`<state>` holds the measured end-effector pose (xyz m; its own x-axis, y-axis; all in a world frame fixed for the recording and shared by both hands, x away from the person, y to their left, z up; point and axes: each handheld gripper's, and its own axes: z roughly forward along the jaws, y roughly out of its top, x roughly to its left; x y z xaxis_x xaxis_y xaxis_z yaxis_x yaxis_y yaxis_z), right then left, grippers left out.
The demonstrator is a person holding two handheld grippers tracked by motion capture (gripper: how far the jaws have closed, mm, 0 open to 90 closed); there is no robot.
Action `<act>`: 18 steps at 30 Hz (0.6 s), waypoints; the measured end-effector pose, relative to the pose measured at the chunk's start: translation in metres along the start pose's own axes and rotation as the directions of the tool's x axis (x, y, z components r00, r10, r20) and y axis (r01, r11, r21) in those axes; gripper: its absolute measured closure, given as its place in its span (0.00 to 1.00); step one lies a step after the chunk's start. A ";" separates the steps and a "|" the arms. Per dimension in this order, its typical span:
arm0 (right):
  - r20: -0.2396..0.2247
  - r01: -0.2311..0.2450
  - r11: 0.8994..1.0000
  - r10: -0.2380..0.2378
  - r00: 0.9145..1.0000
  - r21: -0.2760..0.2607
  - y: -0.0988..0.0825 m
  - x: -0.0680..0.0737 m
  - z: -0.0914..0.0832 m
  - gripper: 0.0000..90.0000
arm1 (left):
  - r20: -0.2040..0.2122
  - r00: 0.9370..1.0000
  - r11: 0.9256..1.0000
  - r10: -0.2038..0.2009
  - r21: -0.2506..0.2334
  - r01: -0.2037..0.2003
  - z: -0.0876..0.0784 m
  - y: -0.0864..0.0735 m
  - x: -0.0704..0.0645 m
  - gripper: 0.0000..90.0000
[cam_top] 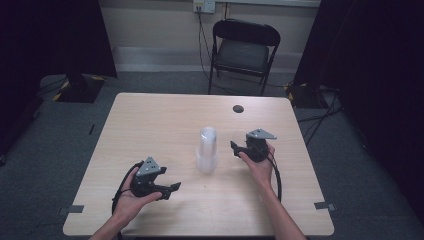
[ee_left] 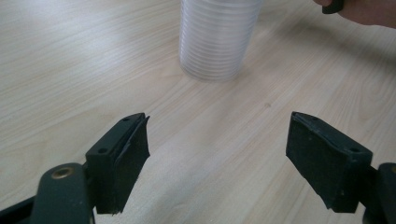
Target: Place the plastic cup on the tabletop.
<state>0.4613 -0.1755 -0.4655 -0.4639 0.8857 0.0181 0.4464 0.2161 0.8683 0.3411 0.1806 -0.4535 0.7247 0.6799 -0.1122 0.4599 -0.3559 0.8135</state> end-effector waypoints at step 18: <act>-0.037 -0.045 0.997 0.048 0.998 0.061 -0.012 -0.004 0.004 0.19 | -0.006 1.000 1.000 -0.016 -0.014 0.016 -0.002 -0.001 0.006 0.22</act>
<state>0.4610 -0.1794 -0.4777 -0.4701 0.8792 0.0777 0.5129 0.2005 0.8347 0.3442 0.1865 -0.4537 0.7140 0.6895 -0.1218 0.4641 -0.3358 0.8197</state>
